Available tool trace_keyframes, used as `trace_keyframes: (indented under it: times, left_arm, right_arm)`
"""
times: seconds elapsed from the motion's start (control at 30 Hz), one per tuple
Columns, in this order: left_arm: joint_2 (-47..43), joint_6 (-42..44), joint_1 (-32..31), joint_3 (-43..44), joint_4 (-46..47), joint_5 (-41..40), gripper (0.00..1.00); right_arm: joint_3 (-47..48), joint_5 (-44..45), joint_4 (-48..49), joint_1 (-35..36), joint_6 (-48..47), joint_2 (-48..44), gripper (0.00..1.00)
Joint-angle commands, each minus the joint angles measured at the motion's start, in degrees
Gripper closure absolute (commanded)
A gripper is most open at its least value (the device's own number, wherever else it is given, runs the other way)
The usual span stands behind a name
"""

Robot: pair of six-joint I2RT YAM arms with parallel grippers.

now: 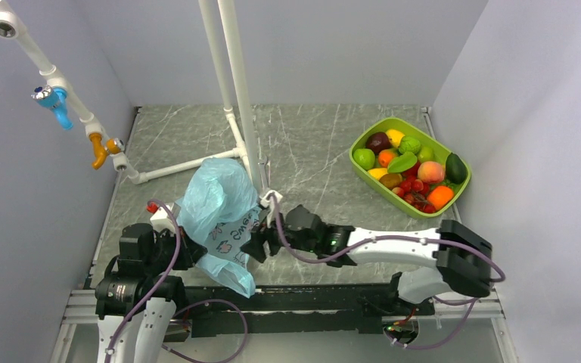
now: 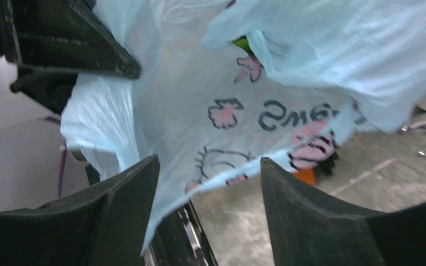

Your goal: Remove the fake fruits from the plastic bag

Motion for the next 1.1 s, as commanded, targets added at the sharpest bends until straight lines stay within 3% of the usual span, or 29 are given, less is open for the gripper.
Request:
trace_keyframes:
  times: [0.0, 0.2, 0.43, 0.53, 0.73, 0.9, 1.03, 1.07]
  left_arm:
    - [0.15, 0.19, 0.36, 0.20, 1.62, 0.26, 1.00]
    - [0.09, 0.35, 0.54, 0.20, 1.79, 0.45, 1.00]
    - [0.02, 0.53, 0.63, 0.17, 1.79, 0.76, 1.00]
    - [0.08, 0.54, 0.63, 0.12, 1.88, 0.80, 1.00]
    - [0.09, 0.59, 0.63, 0.11, 1.88, 0.85, 1.00]
    - [0.13, 0.72, 0.63, 0.11, 1.95, 1.05, 1.00]
    - [-0.07, 0.63, 0.63, 0.11, 1.89, 0.89, 1.00]
    - [0.00, 0.67, 0.63, 0.11, 1.88, 0.89, 1.00]
  right_arm:
    - [6.91, 12.07, 3.25, 1.17, 10.95, 5.34, 0.21]
    - [4.99, 14.04, 17.61, 1.40, 27.83, 11.03, 0.10]
    - [14.86, 18.05, 11.98, 2.82, 41.54, 20.95, 0.00]
    - [16.62, 24.41, 12.18, 4.02, 42.61, 23.89, 0.00]
    - [23.85, 28.43, 9.24, 3.99, 43.65, 31.23, 0.01]
    - [23.91, 34.65, 10.13, 4.03, 42.92, 33.16, 0.11]
    - [19.29, 36.70, 17.97, 3.84, 38.72, 31.81, 0.39]
    - [17.58, 36.77, 19.95, 3.79, 36.87, 30.66, 0.50]
